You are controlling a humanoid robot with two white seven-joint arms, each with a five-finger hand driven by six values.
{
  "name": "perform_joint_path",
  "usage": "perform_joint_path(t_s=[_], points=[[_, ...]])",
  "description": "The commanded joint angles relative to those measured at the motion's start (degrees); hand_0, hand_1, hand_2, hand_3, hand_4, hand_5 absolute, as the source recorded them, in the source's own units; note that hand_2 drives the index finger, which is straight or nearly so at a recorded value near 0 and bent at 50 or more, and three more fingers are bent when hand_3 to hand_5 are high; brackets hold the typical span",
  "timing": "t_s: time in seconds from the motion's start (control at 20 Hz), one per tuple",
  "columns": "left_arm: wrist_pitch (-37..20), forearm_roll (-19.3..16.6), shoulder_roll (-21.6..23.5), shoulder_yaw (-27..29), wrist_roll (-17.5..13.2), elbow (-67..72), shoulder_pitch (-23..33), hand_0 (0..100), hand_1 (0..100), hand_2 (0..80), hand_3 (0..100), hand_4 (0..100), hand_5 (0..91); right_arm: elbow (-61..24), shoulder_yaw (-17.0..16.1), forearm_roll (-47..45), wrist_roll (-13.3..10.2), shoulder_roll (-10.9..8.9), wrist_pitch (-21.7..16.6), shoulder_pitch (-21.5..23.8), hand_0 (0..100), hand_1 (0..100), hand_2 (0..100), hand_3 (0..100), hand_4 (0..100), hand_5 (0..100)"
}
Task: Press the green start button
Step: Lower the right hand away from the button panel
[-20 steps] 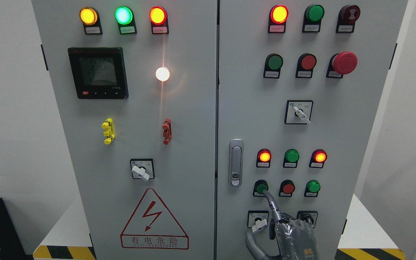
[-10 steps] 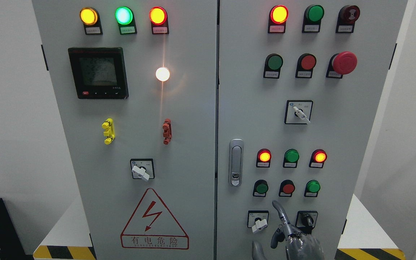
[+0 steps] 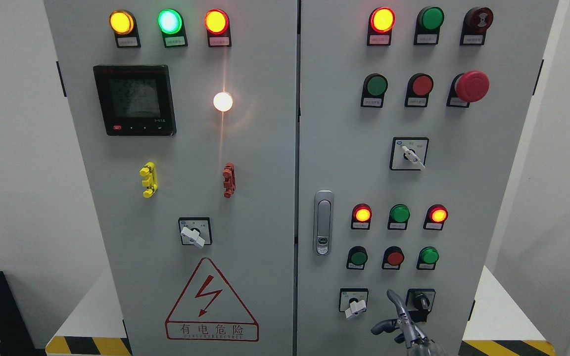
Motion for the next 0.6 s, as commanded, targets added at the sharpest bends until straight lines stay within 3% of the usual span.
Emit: perform_joint_path(t_s=[0.0,0.05,0.15,0.25,0.55], points=[[0.03,0.0,-0.01,0.0,-0.04,-1.58,-1.32,12,56,0.0,0,0,0.0,-3.93,1.14,-11.53,0.97,-0.08,0.11,2.21,0,21,0,27,25,26],[0.03,0.0,-0.01,0.0,-0.04,-1.58,-1.32,12,56,0.0,0,0,0.0,-3.93,1.14,-13.55,1.93,-0.08,0.11,2.21,0,21,0,26,24,25],[0.03,0.0,-0.01,0.0,-0.04,-1.58,-1.32,12,56,0.0,0,0,0.0,-4.02,1.14,-17.94,5.0,-0.08,0.28,2.21,0,16,0,18,14,12],[0.03,0.0,-0.01,0.0,-0.04,-1.58,-1.32,12,56,0.0,0,0,0.0,-4.11,1.14,-21.2,5.8,-0.08,2.38,2.21,0,12,0,10,6,2],[0.03,0.0,-0.01,0.0,-0.04,-1.58,-1.32,12,56,0.0,0,0,0.0,-4.02,1.14,-27.71,8.09,-0.08,4.76,2.12,0,5,0,1,0,0]])
